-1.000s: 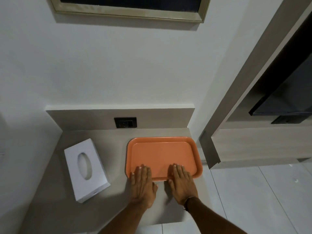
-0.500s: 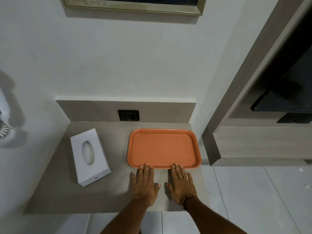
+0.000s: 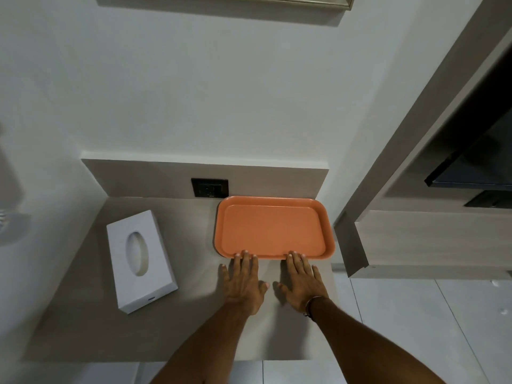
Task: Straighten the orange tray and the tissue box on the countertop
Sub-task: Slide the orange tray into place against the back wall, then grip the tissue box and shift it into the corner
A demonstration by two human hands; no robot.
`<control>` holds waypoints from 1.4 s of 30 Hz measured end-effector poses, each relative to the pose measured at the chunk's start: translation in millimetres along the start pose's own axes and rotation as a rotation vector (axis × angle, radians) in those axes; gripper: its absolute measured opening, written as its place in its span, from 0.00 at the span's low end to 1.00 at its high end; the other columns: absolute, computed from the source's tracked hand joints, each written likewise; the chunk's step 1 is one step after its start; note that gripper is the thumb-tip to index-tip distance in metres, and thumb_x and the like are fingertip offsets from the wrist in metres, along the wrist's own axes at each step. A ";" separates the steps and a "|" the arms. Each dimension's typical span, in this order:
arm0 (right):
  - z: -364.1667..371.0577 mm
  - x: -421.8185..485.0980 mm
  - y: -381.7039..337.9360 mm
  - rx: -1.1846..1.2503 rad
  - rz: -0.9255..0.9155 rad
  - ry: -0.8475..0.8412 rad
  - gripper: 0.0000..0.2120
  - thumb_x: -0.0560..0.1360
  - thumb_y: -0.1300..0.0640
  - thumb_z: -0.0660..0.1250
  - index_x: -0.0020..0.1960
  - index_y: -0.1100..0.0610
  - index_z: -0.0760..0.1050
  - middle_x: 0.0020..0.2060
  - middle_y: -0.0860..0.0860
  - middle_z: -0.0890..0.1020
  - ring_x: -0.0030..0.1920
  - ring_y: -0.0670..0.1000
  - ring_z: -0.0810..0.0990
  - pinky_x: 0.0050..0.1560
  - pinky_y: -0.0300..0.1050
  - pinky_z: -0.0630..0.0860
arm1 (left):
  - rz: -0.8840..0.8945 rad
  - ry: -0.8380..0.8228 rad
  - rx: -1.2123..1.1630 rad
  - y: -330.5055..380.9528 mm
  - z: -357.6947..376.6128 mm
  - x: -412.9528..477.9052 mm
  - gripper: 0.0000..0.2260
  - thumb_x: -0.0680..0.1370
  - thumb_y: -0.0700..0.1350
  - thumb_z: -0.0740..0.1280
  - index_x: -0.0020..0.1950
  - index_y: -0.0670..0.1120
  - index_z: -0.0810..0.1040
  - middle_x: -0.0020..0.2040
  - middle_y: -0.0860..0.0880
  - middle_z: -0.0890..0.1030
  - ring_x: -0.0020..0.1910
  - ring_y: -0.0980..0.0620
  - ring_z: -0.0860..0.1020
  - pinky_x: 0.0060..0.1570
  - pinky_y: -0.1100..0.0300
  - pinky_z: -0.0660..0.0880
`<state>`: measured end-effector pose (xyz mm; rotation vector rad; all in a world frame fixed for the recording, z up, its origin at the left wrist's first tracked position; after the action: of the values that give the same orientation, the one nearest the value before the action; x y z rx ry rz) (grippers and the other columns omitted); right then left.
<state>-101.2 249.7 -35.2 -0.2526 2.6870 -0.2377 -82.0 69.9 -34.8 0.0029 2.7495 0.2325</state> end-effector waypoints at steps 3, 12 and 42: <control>-0.2 1.9 1.1 0.007 -0.001 0.007 0.41 0.79 0.35 0.50 0.81 0.55 0.36 0.82 0.53 0.39 0.81 0.55 0.36 0.78 0.57 0.40 | -0.009 -0.001 0.000 1.2 3.2 3.6 0.35 0.81 0.63 0.49 0.81 0.48 0.38 0.82 0.45 0.39 0.81 0.42 0.39 0.77 0.33 0.44; 0.2 -11.3 -5.4 0.022 -0.005 0.042 0.40 0.79 0.35 0.48 0.81 0.53 0.36 0.82 0.52 0.39 0.81 0.56 0.37 0.79 0.59 0.41 | -0.031 0.025 -0.030 -9.0 4.2 -18.9 0.36 0.80 0.64 0.48 0.80 0.48 0.36 0.82 0.46 0.37 0.81 0.43 0.37 0.77 0.35 0.43; 15.2 49.4 -316.5 0.598 -0.159 -0.245 0.39 0.72 0.56 0.76 0.76 0.50 0.58 0.68 0.47 0.70 0.71 0.57 0.69 0.74 0.55 0.66 | -0.504 0.166 -0.592 -276.0 -30.5 -79.3 0.50 0.74 0.69 0.64 0.80 0.44 0.39 0.83 0.45 0.51 0.80 0.42 0.58 0.75 0.48 0.63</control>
<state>-94.4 -69.5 -3.6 -0.2834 2.2326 -0.9660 -11.7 -209.9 -22.3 -0.8802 2.6168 0.9120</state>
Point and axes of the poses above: each hand's wrist, its own x-axis towards the middle knuckle, its own z-axis out of the palm, y = z × x, the point moved 1 cm from there along x, towards the middle knuckle
